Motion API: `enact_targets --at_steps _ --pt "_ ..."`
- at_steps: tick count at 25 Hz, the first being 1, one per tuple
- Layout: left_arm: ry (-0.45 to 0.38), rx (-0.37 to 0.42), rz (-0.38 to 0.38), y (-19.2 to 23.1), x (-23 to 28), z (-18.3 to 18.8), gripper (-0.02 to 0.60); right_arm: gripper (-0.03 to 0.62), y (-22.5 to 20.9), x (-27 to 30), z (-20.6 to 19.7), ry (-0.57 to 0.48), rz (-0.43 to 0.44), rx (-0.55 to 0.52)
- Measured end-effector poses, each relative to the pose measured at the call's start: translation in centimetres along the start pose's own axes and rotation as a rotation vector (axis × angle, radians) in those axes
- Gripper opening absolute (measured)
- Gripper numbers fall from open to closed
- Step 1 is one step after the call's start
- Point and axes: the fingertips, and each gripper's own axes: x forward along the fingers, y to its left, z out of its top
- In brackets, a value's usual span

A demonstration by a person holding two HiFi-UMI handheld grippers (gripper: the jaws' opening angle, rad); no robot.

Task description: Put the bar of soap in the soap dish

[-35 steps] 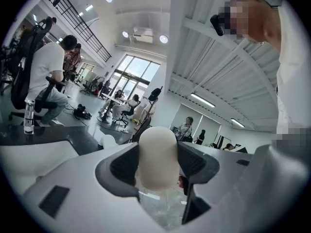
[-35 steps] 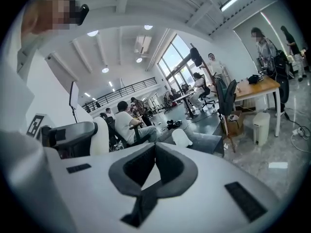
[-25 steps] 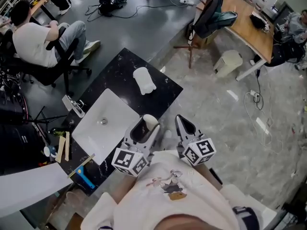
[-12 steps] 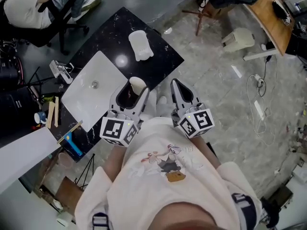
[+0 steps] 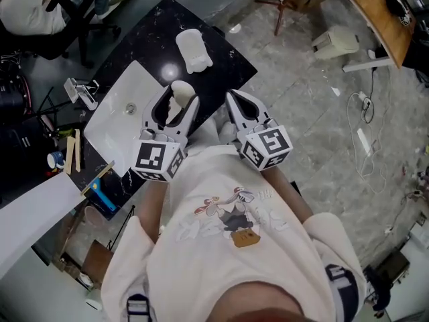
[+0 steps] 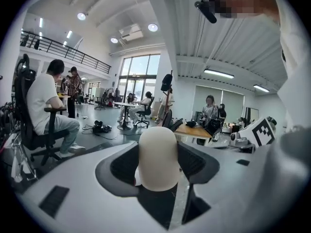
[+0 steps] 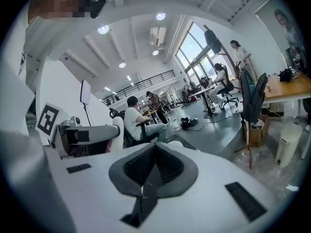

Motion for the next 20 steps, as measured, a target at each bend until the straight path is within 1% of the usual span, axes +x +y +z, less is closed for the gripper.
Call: enact_targets --at_steps 3,8,15,17,20 --pt "0.032 0.07 -0.012 0.9 1.3 -0.5 0.259 0.006 -0.2 1.3 -0.3 0.016 0.007 0.001" --pt "0.093 0.201 -0.041 2.4 4.0 -1.3 0.259 0.006 -0.9 3.8 -2.1 0.07 0.019 -0.007" --pt "0.184 0.333 -0.102 4.3 8.0 -2.3 0.259 0.006 -2.2 6.4 -2.7 0.088 -0.001 0.011" --pt "0.216 0.394 -0.113 4.8 8.9 -2.7 0.259 0.006 -2.6 6.9 -2.6 0.087 -0.009 0.016" --pt "0.273 0.516 -0.132 5.8 10.2 -3.8 0.259 0.006 -3.3 7.7 -2.0 0.078 -0.029 0.021"
